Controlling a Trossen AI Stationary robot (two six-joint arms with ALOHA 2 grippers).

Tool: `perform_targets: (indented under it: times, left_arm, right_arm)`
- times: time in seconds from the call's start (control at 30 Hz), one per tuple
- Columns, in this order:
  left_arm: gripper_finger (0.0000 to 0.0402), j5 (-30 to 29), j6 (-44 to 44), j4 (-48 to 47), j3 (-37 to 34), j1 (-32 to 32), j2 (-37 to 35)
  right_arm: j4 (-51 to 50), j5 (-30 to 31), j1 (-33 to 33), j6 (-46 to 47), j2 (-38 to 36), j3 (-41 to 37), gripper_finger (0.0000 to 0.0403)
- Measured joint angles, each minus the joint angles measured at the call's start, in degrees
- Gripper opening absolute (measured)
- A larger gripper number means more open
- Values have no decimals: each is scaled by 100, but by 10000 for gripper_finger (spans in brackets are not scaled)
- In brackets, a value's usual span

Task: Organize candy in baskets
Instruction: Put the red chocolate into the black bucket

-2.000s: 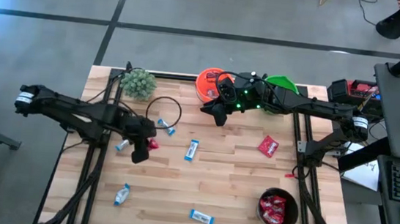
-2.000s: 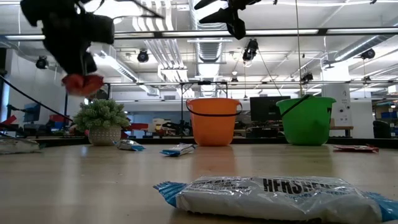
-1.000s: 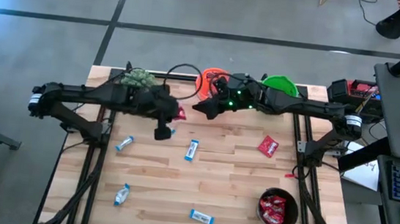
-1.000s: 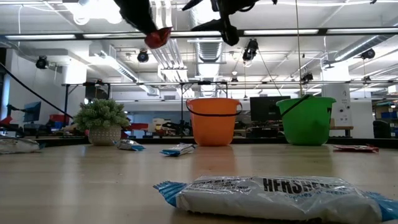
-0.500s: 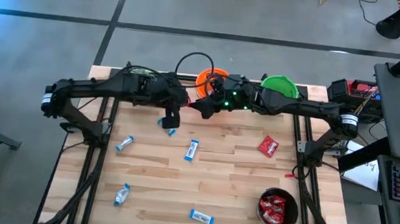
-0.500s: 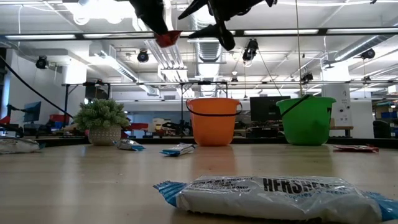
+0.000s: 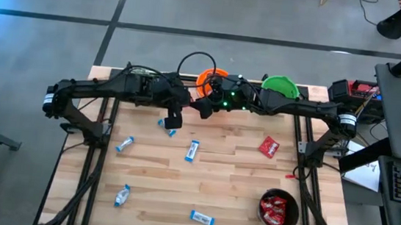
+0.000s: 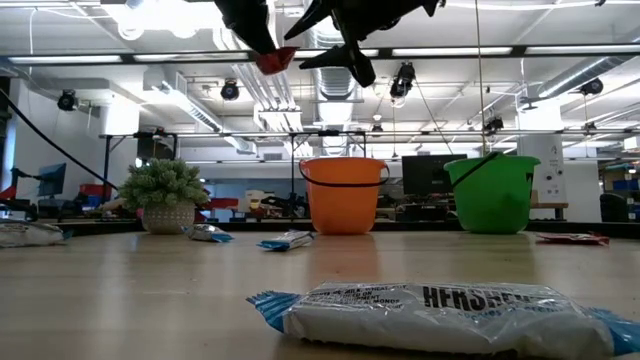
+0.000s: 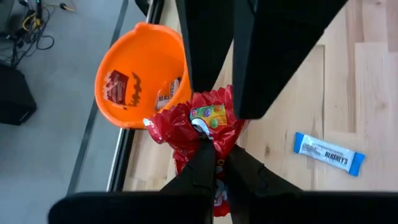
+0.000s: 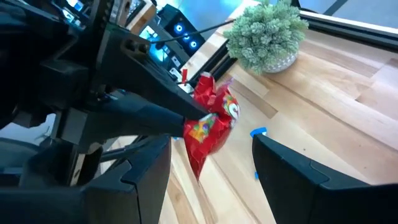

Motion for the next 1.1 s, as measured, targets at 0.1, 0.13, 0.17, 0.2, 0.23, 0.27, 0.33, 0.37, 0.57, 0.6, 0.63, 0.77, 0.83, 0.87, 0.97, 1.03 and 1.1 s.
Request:
perform_targets:
  times: [0.1, 0.13, 0.17, 0.2, 0.23, 0.27, 0.33, 0.37, 0.57, 0.6, 0.63, 0.77, 0.83, 0.87, 0.97, 1.03, 1.1]
  left_arm:
    - [0, 2, 41, 168, -1, 0, 0]
    - [0, 2, 47, 183, -1, 0, 0]
    - [0, 2, 53, 191, -1, 0, 0]
    - [0, 2, 55, 195, -1, 0, 0]
    - [0, 2, 59, 222, -1, 0, 0]
    - [0, 3, 69, 272, -1, 0, 0]
    - [0, 4, 117, 371, -1, 0, 0]
    - [0, 11, 142, 437, -1, 0, 0]
    - [0, 199, 189, 541, -2, 4, 0]
    - [0, 208, 189, 535, -3, 4, 0]
    - [0, 208, 189, 535, -6, 4, 0]
    - [0, 213, 191, 532, -10, 4, -2]
    - [0, 215, 191, 531, -10, 6, -2]
    - [0, 219, 191, 533, -10, 4, -2]
    - [0, 227, 143, 535, -10, 4, -4]
    - [1, 234, 132, 537, -10, 4, -4]
    - [7, 237, 124, 534, -10, 4, -4]
  right_arm:
    - [124, 0, -1, -5, 9, 0, 211]
    - [124, 0, -1, -6, 13, 2, 207]
    - [122, -1, -1, -6, 15, 1, 203]
    - [121, -2, 0, -6, 17, 2, 198]
    - [121, -2, 1, -6, 19, 2, 192]
    - [121, 0, -1, -6, 20, 0, 186]
    - [122, 0, -1, -37, 20, 1, 172]
    - [121, 2, -3, -48, 20, 2, 165]
    - [121, 0, -3, -53, 15, 1, 121]
    - [119, -1, -3, -64, 15, 2, 111]
    - [119, 0, -3, -92, 15, 2, 98]
    - [111, 4, -3, -176, 15, 2, 37]
    - [108, 2, -5, -273, 13, 2, 24]
    - [108, 2, -5, -285, 13, 2, 22]
    - [106, 0, -3, -330, 13, 2, 20]
    - [106, 0, -5, -351, 13, 2, 19]
    - [106, 0, -3, -380, 13, 2, 19]
